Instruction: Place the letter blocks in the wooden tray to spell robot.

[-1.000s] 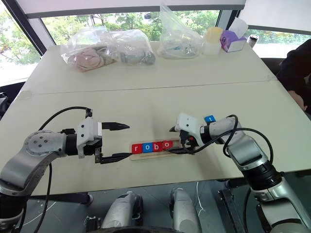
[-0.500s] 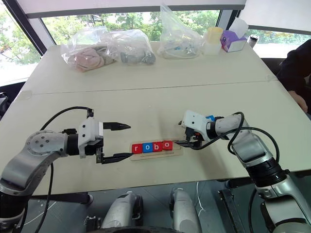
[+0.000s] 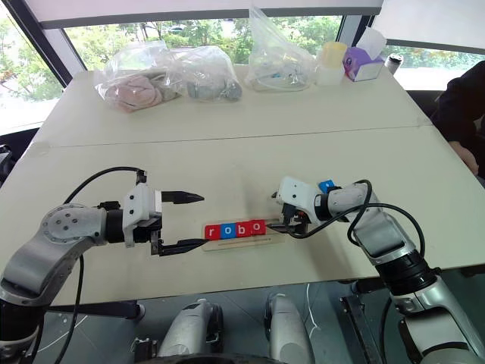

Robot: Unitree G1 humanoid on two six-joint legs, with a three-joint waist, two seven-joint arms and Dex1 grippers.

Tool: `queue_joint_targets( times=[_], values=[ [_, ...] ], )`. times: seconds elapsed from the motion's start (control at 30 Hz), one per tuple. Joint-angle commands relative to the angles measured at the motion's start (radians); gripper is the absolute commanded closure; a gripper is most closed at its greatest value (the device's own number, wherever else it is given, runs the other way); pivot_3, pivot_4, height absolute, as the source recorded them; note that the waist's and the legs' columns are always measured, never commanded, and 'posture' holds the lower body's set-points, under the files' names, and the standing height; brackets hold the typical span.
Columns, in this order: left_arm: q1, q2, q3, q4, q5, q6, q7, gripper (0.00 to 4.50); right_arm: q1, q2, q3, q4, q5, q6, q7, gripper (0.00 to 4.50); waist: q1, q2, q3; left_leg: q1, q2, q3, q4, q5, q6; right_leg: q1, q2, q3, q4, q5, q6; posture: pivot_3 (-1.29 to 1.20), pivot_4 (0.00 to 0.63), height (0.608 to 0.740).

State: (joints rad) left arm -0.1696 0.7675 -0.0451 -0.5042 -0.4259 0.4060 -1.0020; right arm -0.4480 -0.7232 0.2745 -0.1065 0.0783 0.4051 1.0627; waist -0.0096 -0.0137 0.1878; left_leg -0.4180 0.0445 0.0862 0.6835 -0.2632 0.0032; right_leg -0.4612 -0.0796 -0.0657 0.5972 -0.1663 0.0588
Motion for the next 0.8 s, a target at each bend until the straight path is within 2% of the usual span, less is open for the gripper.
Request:
queue_joint_targets(
  times=[0.03,0.4,0.53,0.63,0.8],
  values=[
    [-0.002,0.002,0.009,-0.028,-0.013,-0.006,0.000,0.00,-0.018,0.000,-0.008,-0.015,-0.009,-0.020,-0.004,0.50,0.001,0.000,0.000,0.000,0.000,0.000,0.000,0.000,0.000,0.000,0.000,0.000,0.000,0.000,0.000,0.00,0.150,0.740],
    [-0.006,0.002,0.006,-0.024,-0.010,-0.009,-0.001,0.00,-0.008,-0.093,-0.098,-0.062,0.039,0.020,0.047,0.50,0.001,0.000,0.000,0.000,0.000,0.000,0.000,0.000,0.000,0.000,0.000,0.000,0.000,0.000,0.000,0.00,0.150,0.740],
    [-0.012,-0.001,0.003,-0.017,-0.009,-0.013,-0.003,0.00,-0.043,-0.058,-0.220,0.013,0.072,0.087,-0.076,0.50,0.000,0.000,0.000,0.000,0.000,0.000,0.000,0.000,0.000,0.000,0.000,0.000,0.000,0.000,0.000,0.00,0.150,0.740],
    [-0.015,-0.005,0.000,-0.012,-0.007,-0.015,-0.002,0.00,-0.066,0.010,-0.306,0.071,0.105,0.199,-0.205,0.50,0.000,0.000,0.000,0.000,0.000,0.001,0.000,0.000,0.000,0.000,0.000,0.000,0.000,0.000,0.000,0.00,0.150,0.740],
    [-0.020,-0.011,-0.005,-0.003,-0.003,-0.023,-0.003,0.00,-0.073,0.079,-0.372,0.064,0.125,0.406,-0.361,0.50,0.000,0.000,0.000,-0.001,0.000,0.001,0.000,0.000,0.000,0.000,0.000,0.000,0.000,0.002,-0.003,0.00,0.150,0.740]
  ],
)
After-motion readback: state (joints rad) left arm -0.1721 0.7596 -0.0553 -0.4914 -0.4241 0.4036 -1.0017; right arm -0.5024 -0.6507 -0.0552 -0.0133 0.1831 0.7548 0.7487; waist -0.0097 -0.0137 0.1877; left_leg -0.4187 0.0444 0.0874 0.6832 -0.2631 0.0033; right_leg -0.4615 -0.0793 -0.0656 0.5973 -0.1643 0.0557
